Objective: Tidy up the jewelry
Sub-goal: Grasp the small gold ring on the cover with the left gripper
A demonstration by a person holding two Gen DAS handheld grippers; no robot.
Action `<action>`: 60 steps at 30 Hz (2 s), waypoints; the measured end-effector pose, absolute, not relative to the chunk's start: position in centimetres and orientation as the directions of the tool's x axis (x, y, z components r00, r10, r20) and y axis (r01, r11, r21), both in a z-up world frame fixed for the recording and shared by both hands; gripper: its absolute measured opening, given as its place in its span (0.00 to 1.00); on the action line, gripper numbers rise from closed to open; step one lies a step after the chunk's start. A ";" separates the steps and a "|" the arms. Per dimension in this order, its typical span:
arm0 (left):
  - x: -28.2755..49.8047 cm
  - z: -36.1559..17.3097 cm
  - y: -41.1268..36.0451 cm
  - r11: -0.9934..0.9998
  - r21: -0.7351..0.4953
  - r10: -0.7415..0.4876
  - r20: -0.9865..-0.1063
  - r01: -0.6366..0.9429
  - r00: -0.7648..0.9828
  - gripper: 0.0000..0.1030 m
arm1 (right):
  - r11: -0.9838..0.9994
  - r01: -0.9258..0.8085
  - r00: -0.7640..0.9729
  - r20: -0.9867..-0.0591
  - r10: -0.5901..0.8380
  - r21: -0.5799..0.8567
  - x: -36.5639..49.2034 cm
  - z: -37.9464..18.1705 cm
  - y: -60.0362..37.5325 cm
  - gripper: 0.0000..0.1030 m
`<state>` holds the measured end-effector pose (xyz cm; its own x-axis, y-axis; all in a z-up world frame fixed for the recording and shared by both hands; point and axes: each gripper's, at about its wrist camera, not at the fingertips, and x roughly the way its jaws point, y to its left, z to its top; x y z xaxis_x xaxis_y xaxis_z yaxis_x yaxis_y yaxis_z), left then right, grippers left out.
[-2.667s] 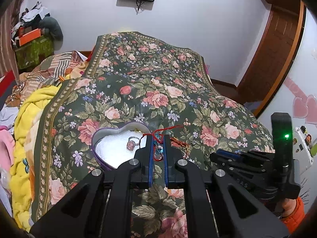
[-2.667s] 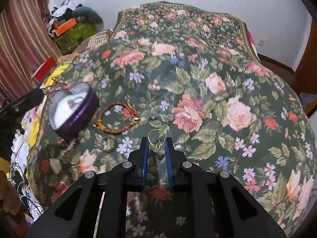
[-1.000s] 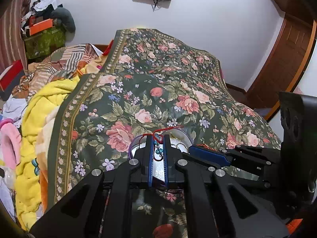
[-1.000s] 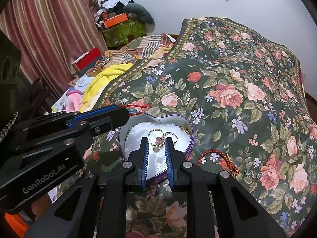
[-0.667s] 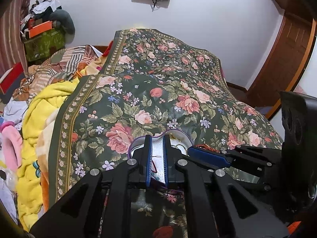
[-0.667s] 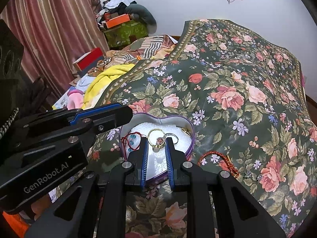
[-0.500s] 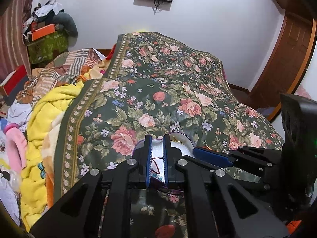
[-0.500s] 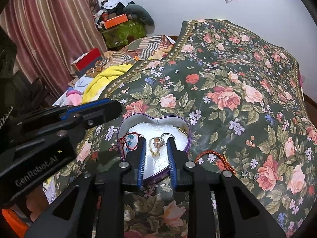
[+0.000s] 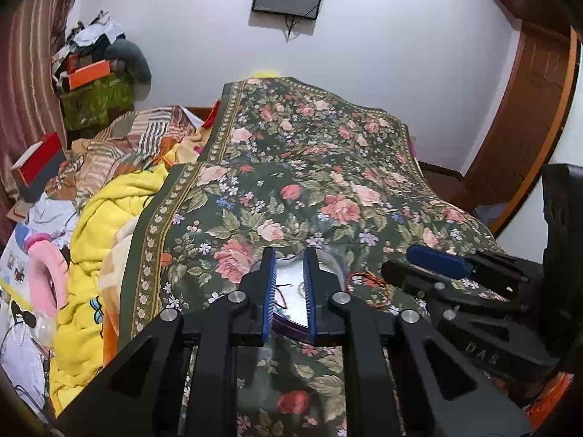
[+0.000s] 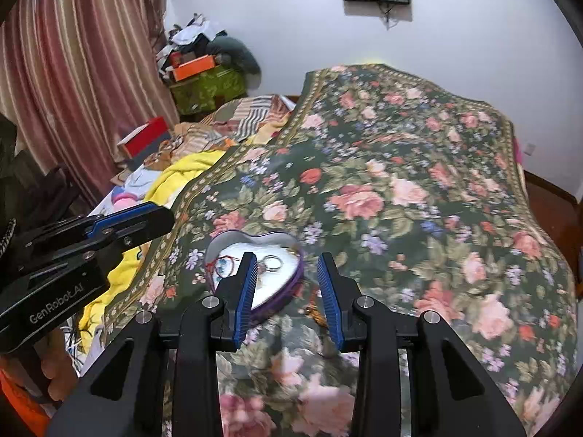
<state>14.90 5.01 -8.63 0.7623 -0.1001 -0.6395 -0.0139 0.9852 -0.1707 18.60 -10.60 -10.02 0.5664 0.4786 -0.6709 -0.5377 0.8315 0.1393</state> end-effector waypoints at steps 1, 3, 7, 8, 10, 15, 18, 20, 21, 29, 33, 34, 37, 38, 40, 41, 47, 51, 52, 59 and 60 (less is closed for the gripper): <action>14.7 -8.5 4.7 0.986 -0.167 -0.100 -0.637 -0.010 0.764 0.15 | 0.836 -0.531 0.574 -0.667 0.475 0.137 18.5 -9.8 -11.1 0.30; 14.4 -8.1 4.1 0.987 -0.161 -0.104 -0.632 0.002 0.768 0.17 | 0.846 -0.516 0.590 -0.660 0.465 0.134 18.3 -9.4 -11.9 0.30; 13.7 -7.4 2.4 0.988 -0.149 -0.118 -0.625 0.031 0.772 0.25 | 0.864 -0.485 0.618 -0.648 0.445 0.131 17.9 -8.8 -13.9 0.30; 13.7 -7.4 2.0 0.988 -0.147 -0.123 -0.624 0.039 0.772 0.26 | 0.870 -0.475 0.625 -0.646 0.438 0.130 17.8 -8.7 -14.5 0.30; 13.5 -7.3 1.1 0.988 -0.144 -0.134 -0.625 0.055 0.769 0.28 | 0.879 -0.459 0.636 -0.643 0.427 0.129 17.7 -8.6 -15.5 0.30; 13.7 -8.2 -0.7 0.982 -0.165 -0.182 -0.653 0.096 0.735 0.28 | 0.906 -0.401 0.658 -0.646 0.386 0.133 17.9 -9.0 -18.3 0.30; 14.0 -9.5 -1.9 0.978 -0.172 -0.205 -0.685 0.118 0.699 0.28 | 0.920 -0.367 0.655 -0.664 0.361 0.138 18.2 -9.9 -19.6 0.31; 14.3 -10.5 -2.6 0.976 -0.176 -0.218 -0.705 0.130 0.675 0.28 | 0.926 -0.352 0.648 -0.678 0.348 0.138 18.3 -10.5 -20.3 0.31; 14.4 -10.9 -2.8 0.975 -0.177 -0.222 -0.713 0.135 0.665 0.28 | 0.928 -0.347 0.646 -0.683 0.342 0.136 18.3 -10.7 -20.5 0.31; 16.6 -15.6 -4.9 0.970 -0.186 -0.244 -0.792 0.159 0.560 0.28 | 0.941 -0.315 0.603 -0.739 0.300 0.124 18.8 -13.3 -22.5 0.31; 17.9 -17.7 -5.5 0.969 -0.191 -0.244 -0.824 0.155 0.512 0.28 | 0.945 -0.295 0.583 -0.758 0.292 0.138 19.3 -14.2 -23.6 0.31; 18.2 -18.1 -5.6 0.970 -0.190 -0.242 -0.829 0.153 0.504 0.28 | 0.946 -0.293 0.579 -0.761 0.293 0.141 19.3 -14.3 -23.7 0.31; 19.0 -19.1 -5.8 0.970 -0.189 -0.239 -0.840 0.151 0.488 0.28 | 0.947 -0.287 0.570 -0.769 0.290 0.145 19.6 -14.7 -24.1 0.31; 19.2 -19.3 -5.9 0.971 -0.185 -0.237 -0.838 0.152 0.492 0.28 | 0.947 -0.286 0.568 -0.770 0.290 0.146 19.6 -14.8 -24.1 0.31; 19.4 -19.3 -6.2 0.971 -0.177 -0.233 -0.834 0.159 0.500 0.28 | 0.946 -0.286 0.559 -0.776 0.292 0.150 19.8 -15.1 -24.2 0.31; 19.5 -19.4 -6.3 0.972 -0.173 -0.232 -0.833 0.162 0.503 0.28 | 0.946 -0.287 0.555 -0.778 0.293 0.151 19.9 -15.2 -24.2 0.31; 19.4 -19.6 -7.3 0.977 -0.103 -0.188 -0.828 0.187 0.527 0.20 | 0.943 -0.294 0.539 -0.788 0.298 0.155 20.1 -15.6 -23.8 0.31; 19.4 -19.1 -7.0 0.976 -0.123 -0.204 -0.819 0.182 0.537 0.20 | 0.940 -0.304 0.538 -0.786 0.305 0.157 20.3 -15.4 -23.4 0.31; 19.4 -18.8 -6.8 0.976 -0.126 -0.205 -0.813 0.179 0.546 0.20 | 0.939 -0.306 0.537 -0.785 0.308 0.158 20.4 -15.4 -23.3 0.31; 19.5 -14.8 -5.7 0.976 -0.130 -0.212 -0.739 0.174 0.639 0.20 | 0.930 -0.339 0.535 -0.784 0.315 0.142 21.8 -14.9 -21.8 0.31; 19.6 -14.3 -5.5 0.976 -0.132 -0.214 -0.728 0.173 0.651 0.20 | 0.926 -0.343 0.528 -0.784 0.326 0.154 22.2 -14.9 -21.6 0.31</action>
